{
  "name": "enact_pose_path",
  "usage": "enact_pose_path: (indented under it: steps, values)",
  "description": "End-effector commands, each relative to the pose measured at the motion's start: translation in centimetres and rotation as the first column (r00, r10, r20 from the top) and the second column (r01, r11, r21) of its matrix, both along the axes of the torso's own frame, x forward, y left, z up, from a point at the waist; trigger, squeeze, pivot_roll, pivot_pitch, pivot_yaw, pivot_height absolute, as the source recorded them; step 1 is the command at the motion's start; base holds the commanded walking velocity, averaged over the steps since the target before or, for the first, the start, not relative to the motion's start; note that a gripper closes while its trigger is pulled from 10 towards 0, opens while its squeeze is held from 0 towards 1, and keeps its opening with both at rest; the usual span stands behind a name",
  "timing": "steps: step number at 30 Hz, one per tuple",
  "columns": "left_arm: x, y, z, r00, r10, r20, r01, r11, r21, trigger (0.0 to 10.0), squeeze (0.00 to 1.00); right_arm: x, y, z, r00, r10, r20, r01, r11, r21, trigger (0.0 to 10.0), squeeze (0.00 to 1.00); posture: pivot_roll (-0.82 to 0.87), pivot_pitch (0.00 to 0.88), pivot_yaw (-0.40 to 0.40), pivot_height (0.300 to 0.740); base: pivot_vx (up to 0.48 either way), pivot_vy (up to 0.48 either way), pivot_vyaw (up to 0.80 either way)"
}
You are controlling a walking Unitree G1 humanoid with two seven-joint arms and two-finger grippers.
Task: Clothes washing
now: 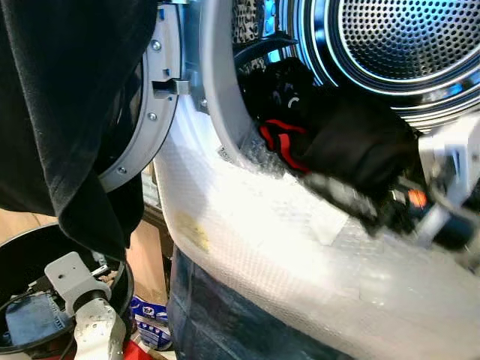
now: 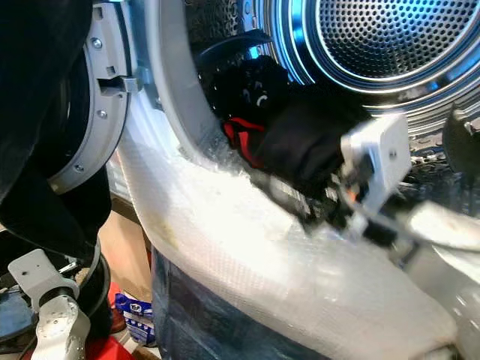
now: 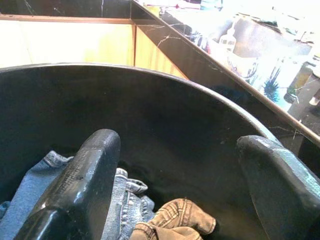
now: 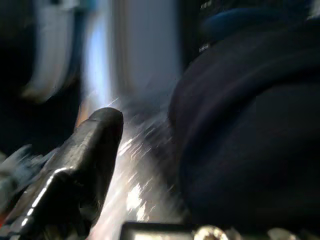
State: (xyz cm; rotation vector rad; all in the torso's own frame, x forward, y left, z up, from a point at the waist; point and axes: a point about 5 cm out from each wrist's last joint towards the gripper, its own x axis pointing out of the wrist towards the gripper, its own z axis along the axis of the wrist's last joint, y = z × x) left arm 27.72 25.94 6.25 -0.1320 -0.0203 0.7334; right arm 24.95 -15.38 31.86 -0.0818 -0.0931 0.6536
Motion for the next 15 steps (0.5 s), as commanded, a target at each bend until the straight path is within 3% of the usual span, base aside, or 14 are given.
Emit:
enact_pose_path:
  steps: [1, 2, 3, 4, 7, 9, 11, 13, 14, 15]
  values:
    - [0.2, -0.5, -0.3, 1.0, -0.012, -0.02, 0.011, 1.0, -0.017, 10.0, 0.0, 1.7, -0.6, 1.3, 0.988, -0.151, 0.034, 0.149, 0.987, 0.061, 10.0, 0.0, -0.19, 0.0, -0.109, 0.74, 0.0, 0.0, 0.0]
    - [0.2, -0.6, -0.3, 1.0, -0.018, -0.021, 0.017, 1.0, -0.017, 10.0, 0.0, 2.4, -0.7, 2.1, 0.978, -0.201, 0.047, 0.197, 0.977, 0.085, 10.0, 0.0, -0.19, 0.0, -0.111, 0.74, 0.0, 0.0, 0.0]
    - [0.2, -0.8, -0.4, 0.999, -0.023, -0.024, 0.023, 1.0, -0.02, 10.0, 0.0, 3.9, -0.9, 3.9, 0.945, -0.321, 0.058, 0.312, 0.941, 0.13, 10.0, 0.0, -0.19, 0.0, -0.112, 0.74, 0.0, 0.0, 0.0]
    - [0.2, -0.9, -0.4, 0.999, -0.024, -0.024, 0.023, 1.0, -0.02, 10.0, 0.0, 4.3, -1.0, 4.3, 0.935, -0.349, 0.06, 0.339, 0.93, 0.14, 10.0, 0.0, -0.19, 0.0, -0.111, 0.74, 0.0, 0.0, 0.0]
    - [0.1, -1.0, -0.6, 0.999, -0.018, -0.031, 0.017, 0.999, -0.029, 10.0, 0.0, 5.2, -1.3, 7.4, 0.848, -0.517, 0.118, 0.487, 0.847, 0.211, 10.0, 0.0, -0.18, 0.0, -0.123, 0.74, 0.0, 0.0, 0.0]
    - [0.0, -1.0, -0.7, 0.999, -0.015, -0.031, 0.014, 0.999, -0.03, 10.0, 0.0, 5.2, -1.1, 7.8, 0.844, -0.525, 0.114, 0.49, 0.84, 0.234, 10.0, 0.0, -0.18, 0.0, -0.123, 0.74, 0.0, 0.0, 0.0]
    - [-0.1, -1.1, -0.7, 0.999, -0.01, -0.031, 0.009, 0.999, -0.035, 10.0, 0.0, 5.0, 0.1, 6.9, 0.876, -0.472, 0.093, 0.454, 0.875, 0.167, 10.0, 0.0, -0.18, 0.0, -0.13, 0.74, 0.0, 0.0, 0.0]
    - [-0.1, -1.2, -0.8, 0.999, -0.014, -0.035, 0.013, 0.999, -0.036, 10.0, 0.0, 4.8, 0.9, 4.4, 0.915, -0.401, 0.042, 0.401, 0.916, 0.026, 10.0, 0.0, -0.18, 0.0, -0.131, 0.74, 0.0, 0.0, 0.0]
    - [-0.1, -1.3, -0.9, 0.999, -0.021, -0.04, 0.019, 0.999, -0.038, 10.0, 0.0, 4.5, 0.8, 2.4, 0.919, -0.394, -0.013, 0.391, 0.915, -0.093, 10.0, 0.0, -0.18, 0.0, -0.133, 0.74, 0.0, 0.0, 0.0]
    - [-0.1, -1.4, -0.9, 0.999, -0.022, -0.04, 0.021, 0.999, -0.038, 10.0, 0.0, 4.4, 0.7, 2.0, 0.919, -0.394, -0.021, 0.388, 0.913, -0.125, 10.0, 0.0, -0.18, 0.0, -0.133, 0.74, 0.0, 0.0, 0.0]
